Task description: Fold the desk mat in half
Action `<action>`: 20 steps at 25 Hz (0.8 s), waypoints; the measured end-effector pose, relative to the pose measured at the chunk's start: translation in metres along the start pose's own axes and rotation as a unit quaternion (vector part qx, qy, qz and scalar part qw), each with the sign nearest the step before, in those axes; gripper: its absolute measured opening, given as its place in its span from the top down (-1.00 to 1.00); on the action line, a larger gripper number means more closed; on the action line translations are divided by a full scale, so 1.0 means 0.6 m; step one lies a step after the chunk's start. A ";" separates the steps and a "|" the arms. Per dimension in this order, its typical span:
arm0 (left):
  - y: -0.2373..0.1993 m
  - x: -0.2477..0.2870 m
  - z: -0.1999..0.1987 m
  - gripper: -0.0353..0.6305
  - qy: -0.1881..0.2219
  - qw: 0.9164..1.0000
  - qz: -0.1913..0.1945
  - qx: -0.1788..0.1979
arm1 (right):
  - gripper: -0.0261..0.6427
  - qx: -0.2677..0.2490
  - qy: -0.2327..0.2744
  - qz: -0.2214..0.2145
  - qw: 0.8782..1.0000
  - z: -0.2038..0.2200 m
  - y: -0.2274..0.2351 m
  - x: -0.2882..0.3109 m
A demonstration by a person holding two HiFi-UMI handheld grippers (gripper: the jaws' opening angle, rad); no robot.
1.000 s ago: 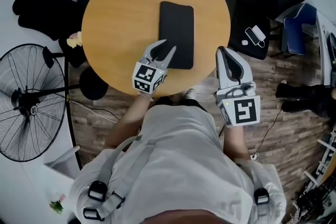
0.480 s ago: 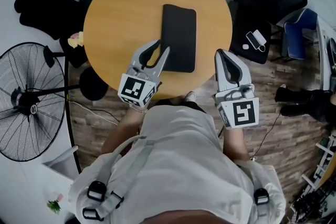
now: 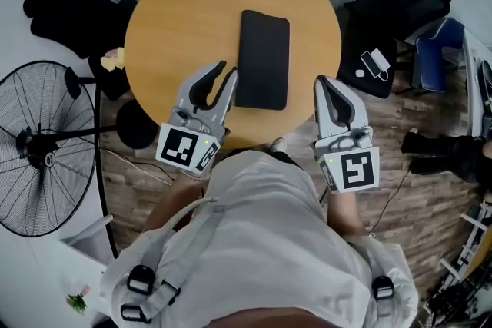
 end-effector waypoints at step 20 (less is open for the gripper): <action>0.001 -0.018 -0.034 0.71 0.019 0.999 -0.009 0.024 | 0.91 0.011 0.011 -0.004 1.000 -0.030 -0.012 0.006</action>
Point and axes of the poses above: the fingertips, and each gripper's own axes: x forward along the fingers, y to its right, z out of its underside, the point moved 10 cm from there along -x, backward along the fingers, and after that the axes turned 3 degrees about -y, right-handed, at the moved point
